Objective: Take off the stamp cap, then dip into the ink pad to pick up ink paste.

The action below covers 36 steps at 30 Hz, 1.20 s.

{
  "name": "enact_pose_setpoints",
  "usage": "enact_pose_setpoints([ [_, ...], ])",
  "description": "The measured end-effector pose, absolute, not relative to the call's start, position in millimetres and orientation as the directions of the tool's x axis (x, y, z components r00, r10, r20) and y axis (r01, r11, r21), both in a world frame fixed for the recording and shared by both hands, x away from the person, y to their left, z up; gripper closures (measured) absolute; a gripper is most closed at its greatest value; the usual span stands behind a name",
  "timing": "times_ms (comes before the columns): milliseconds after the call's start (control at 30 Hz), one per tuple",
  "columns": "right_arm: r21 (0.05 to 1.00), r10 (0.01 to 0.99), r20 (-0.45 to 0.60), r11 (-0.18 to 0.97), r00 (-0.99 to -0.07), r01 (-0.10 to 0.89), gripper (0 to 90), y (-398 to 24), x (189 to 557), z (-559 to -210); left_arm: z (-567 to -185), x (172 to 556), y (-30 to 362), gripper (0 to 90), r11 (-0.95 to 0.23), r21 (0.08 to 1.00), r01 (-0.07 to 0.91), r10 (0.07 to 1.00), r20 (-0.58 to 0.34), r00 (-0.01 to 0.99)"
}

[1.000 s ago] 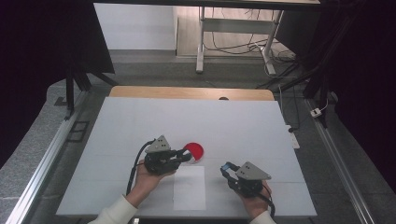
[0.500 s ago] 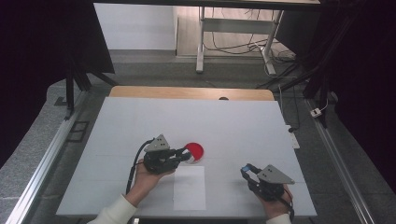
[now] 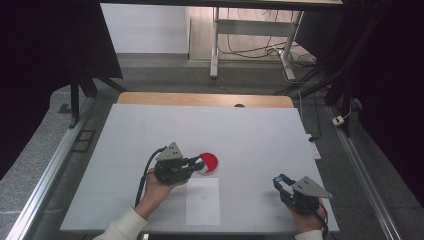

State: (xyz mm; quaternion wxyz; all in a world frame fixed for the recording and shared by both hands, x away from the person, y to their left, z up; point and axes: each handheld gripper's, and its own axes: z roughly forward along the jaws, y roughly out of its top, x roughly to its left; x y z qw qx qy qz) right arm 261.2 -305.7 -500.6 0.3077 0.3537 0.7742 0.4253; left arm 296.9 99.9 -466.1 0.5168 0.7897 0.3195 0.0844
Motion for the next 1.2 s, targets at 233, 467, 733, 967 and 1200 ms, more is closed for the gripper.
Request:
enact_pose_setpoints([
  [233,0.871,0.811,-0.184,0.396,-0.555,0.291,64.7,-305.4,263.3,-502.3,-462.9,304.0,99.1,75.8,-0.252,0.870,0.424,0.597,-0.205,0.775],
  [467,0.865,0.826,-0.189,0.396,-0.531,0.309,64.7,-309.5,265.9,-503.4,-462.9,309.7,99.9,75.7,-0.264,0.867,0.423,0.607,-0.192,0.771],
  [733,0.862,0.826,-0.187,0.398,-0.533,0.314,64.7,-308.9,267.5,-504.7,-472.4,325.7,97.7,75.7,-0.278,0.849,0.450,0.622,-0.198,0.758],
  [967,0.863,0.827,-0.187,0.397,-0.531,0.314,64.7,-309.3,267.9,-505.1,-472.4,330.0,93.5,75.7,-0.290,0.848,0.444,0.627,-0.182,0.757],
  [1200,0.862,0.827,-0.188,0.397,-0.529,0.315,64.7,-309.0,268.4,-505.1,-474.6,334.0,89.8,75.7,-0.303,0.845,0.441,0.630,-0.169,0.758],
])
